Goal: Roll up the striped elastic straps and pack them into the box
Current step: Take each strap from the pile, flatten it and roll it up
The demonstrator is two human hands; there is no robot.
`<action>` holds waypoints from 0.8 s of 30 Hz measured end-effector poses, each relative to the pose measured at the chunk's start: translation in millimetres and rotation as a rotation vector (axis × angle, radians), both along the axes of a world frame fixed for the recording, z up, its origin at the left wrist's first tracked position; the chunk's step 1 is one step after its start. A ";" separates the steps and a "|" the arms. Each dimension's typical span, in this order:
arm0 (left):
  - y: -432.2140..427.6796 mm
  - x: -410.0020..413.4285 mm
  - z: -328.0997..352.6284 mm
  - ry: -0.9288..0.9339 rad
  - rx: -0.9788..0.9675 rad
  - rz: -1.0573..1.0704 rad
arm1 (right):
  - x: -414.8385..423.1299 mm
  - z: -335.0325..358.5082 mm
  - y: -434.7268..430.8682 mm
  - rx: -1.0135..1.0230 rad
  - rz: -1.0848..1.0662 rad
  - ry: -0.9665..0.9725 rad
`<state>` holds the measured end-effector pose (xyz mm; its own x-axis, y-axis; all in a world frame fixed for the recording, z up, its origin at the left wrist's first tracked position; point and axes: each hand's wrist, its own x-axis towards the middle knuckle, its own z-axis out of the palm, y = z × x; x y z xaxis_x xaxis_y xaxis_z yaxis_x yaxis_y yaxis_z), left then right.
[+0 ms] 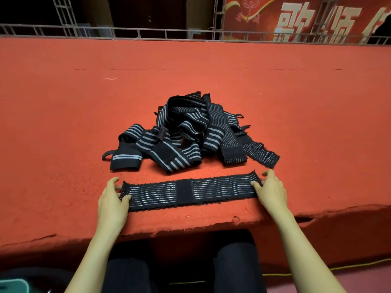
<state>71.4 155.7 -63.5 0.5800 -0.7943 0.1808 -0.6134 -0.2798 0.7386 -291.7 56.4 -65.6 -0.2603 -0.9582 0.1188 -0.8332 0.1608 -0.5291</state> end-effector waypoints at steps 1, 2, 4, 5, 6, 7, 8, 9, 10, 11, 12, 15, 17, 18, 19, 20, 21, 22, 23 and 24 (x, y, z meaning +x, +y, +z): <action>0.0 -0.6 0.3 0.001 0.002 0.002 | 0.4 1.2 -1.0 0.000 0.012 -0.023; 0.3 -1.0 1.0 0.004 0.005 0.002 | 0.6 2.5 -2.0 -0.014 0.023 -0.048; 0.5 -1.8 2.3 0.010 0.006 -0.003 | 0.9 6.8 -5.4 -0.059 0.019 -0.078; 0.4 -2.1 2.5 0.011 0.007 -0.008 | 1.0 9.2 -8.1 -0.077 0.010 -0.075; 0.4 -2.6 2.5 0.010 0.007 -0.015 | 1.2 11.2 -10.7 -0.082 0.006 -0.063; 0.4 -2.9 1.6 0.007 0.008 -0.022 | 2.0 12.3 -13.0 -0.075 0.005 -0.043; 0.5 -3.5 0.7 0.005 0.008 -0.025 | 3.0 12.3 -14.3 -0.061 0.006 -0.008; 0.7 -3.9 -0.6 0.007 0.005 -0.022 | 4.1 10.8 -14.5 -0.051 0.009 0.047; 0.9 -4.2 -2.0 0.012 0.000 -0.017 | 6.0 8.4 -14.0 -0.053 0.016 0.117; 1.4 -4.1 -3.4 0.017 -0.006 -0.013 | 9.1 6.1 -12.6 -0.068 0.023 0.190; 1.9 -4.1 -4.2 0.017 -0.010 -0.013 | 13.6 4.1 -10.1 -0.099 0.035 0.248; 2.9 -2.6 -5.5 0.000 -0.002 -0.021 | 35.3 -2.8 -0.2 -0.222 0.115 0.297; 2.5 -1.5 -4.5 -0.010 0.003 -0.026 | 53.8 -4.9 5.5 -0.260 0.172 0.307; 2.4 -1.2 -3.8 -0.013 0.007 -0.027 | 63.7 -4.3 7.9 -0.262 0.199 0.317; 2.6 -0.7 -3.4 -0.014 0.012 -0.027 | 74.1 -3.3 9.9 -0.265 0.237 0.317; 3.2 -0.6 -2.9 -0.015 0.014 -0.027 | 85.7 -1.0 12.4 -0.270 0.291 0.298; 3.7 -0.4 -2.6 -0.012 0.015 -0.026 | 97.9 1.3 15.8 -0.286 0.359 0.256; 4.4 -0.3 -2.3 -0.005 0.013 -0.024 | 111.1 4.1 19.9 -0.304 0.446 0.200; 4.6 -0.1 -2.1 0.004 0.010 -0.021 | 124.9 7.2 25.0 -0.311 0.557 0.143; 4.7 -0.2 -1.6 0.016 0.005 -0.018 | 139.2 10.3 30.1 -0.302 0.681 0.091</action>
